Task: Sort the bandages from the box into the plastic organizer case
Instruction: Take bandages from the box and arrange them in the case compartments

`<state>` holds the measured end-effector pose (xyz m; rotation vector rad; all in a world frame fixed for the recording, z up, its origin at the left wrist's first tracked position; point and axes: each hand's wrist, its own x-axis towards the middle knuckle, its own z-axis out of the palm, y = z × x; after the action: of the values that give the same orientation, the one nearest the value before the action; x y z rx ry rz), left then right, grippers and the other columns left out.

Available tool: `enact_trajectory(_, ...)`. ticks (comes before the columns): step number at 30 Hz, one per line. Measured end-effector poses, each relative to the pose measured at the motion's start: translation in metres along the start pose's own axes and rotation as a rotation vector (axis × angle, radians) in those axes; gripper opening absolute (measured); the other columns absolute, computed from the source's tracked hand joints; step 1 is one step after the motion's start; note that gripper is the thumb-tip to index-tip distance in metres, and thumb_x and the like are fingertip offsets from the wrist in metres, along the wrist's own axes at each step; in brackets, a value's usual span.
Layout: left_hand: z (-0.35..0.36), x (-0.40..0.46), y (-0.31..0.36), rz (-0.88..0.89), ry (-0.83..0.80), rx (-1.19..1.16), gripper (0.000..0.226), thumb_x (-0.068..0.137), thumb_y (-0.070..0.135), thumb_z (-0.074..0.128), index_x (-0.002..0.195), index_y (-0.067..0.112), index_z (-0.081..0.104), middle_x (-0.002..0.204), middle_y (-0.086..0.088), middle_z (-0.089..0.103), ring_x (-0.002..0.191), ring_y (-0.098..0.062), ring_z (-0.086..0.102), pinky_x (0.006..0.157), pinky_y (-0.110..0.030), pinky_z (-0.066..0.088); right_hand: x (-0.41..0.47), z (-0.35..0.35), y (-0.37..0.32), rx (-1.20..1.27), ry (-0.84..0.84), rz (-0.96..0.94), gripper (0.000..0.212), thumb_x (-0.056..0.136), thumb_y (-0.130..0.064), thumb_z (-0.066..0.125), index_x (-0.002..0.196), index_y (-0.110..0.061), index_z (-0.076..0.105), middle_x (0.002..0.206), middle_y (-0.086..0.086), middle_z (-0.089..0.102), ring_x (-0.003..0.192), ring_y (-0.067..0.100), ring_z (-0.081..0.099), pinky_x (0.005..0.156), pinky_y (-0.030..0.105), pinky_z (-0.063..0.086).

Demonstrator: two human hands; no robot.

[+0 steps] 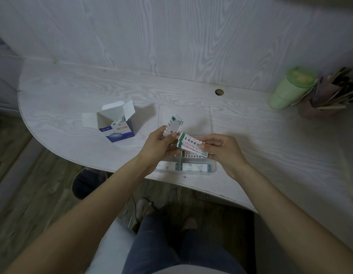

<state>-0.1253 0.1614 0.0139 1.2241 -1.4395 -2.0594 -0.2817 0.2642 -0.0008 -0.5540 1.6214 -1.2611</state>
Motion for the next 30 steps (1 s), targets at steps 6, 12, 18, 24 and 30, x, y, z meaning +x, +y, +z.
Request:
enact_trajectory(6, 0.002, 0.004, -0.005, -0.028, 0.043, -0.008, 0.012, 0.100, 0.018, 0.045, 0.099, 0.014, 0.057, 0.093, -0.010, 0.069, 0.087, -0.026, 0.068, 0.079, -0.034, 0.058, 0.001, -0.005, 0.005, -0.117, 0.008, -0.028, 0.023, 0.081, 0.003, 0.069, 0.083, -0.019, 0.070, 0.086, -0.001, 0.071, 0.080, 0.011, 0.067, 0.069, 0.020, 0.057)
enact_trajectory(12, 0.000, 0.003, -0.009, -0.010, 0.106, 0.093, 0.016, 0.100, 0.018, 0.044, 0.109, 0.010, 0.054, 0.093, -0.010, 0.071, 0.080, -0.020, 0.068, 0.058, -0.023, 0.056, 0.005, -0.007, 0.022, -0.269, 0.113, -0.087, 0.026, 0.081, 0.002, 0.069, 0.082, -0.023, 0.071, 0.096, 0.006, 0.071, 0.091, 0.017, 0.066, 0.076, 0.027, 0.053)
enact_trajectory(18, -0.005, 0.006, -0.023, 0.027, 0.122, 0.301, 0.025, 0.101, 0.016, 0.042, 0.121, 0.006, 0.051, 0.106, -0.012, 0.068, 0.091, -0.026, 0.065, 0.074, -0.030, 0.056, 0.004, -0.001, 0.050, -0.424, 0.142, -0.117, 0.019, 0.085, -0.002, 0.067, 0.095, -0.016, 0.073, 0.098, -0.003, 0.067, 0.093, 0.009, 0.061, 0.086, 0.026, 0.052)
enact_trajectory(24, -0.003, 0.006, -0.034, 0.005, 0.072, 0.438, 0.029, 0.101, 0.017, 0.040, 0.127, 0.007, 0.048, 0.106, -0.008, 0.067, 0.087, -0.022, 0.066, 0.074, -0.033, 0.052, 0.002, 0.003, 0.057, -0.557, 0.091, -0.137, 0.017, 0.086, -0.006, 0.066, 0.101, -0.011, 0.073, 0.103, -0.002, 0.066, 0.091, 0.006, 0.055, 0.084, 0.017, 0.041)
enact_trajectory(30, 0.004, 0.010, -0.040, 0.051, 0.018, 0.603, 0.023, 0.101, 0.019, 0.040, 0.120, 0.012, 0.051, 0.102, 0.003, 0.064, 0.072, -0.006, 0.060, 0.054, -0.014, 0.040, 0.004, 0.002, 0.058, -0.650, 0.068, -0.133, 0.020, 0.086, -0.007, 0.067, 0.105, -0.012, 0.071, 0.106, 0.003, 0.070, 0.092, 0.006, 0.058, 0.082, 0.015, 0.040)
